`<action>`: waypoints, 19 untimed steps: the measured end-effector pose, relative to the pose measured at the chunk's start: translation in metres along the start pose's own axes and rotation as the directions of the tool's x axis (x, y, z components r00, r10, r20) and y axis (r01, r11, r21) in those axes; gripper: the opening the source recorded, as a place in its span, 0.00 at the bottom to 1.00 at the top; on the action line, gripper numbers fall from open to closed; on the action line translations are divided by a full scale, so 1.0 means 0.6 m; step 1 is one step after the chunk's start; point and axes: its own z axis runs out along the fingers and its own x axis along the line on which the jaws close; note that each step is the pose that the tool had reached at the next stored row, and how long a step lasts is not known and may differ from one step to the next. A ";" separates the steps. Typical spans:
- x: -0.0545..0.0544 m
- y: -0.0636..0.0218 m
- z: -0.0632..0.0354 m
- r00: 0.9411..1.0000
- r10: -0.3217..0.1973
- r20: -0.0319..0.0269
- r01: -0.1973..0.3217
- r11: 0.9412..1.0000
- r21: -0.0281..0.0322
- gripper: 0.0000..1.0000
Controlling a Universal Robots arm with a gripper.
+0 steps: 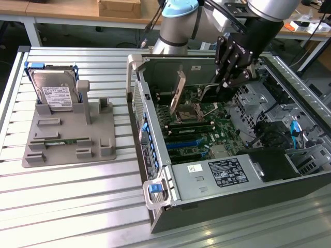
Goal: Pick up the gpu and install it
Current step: 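Insert the gpu into the slot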
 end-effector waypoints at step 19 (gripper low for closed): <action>0.002 -0.002 0.028 1.000 0.000 0.000 0.000 1.000 0.000 0.26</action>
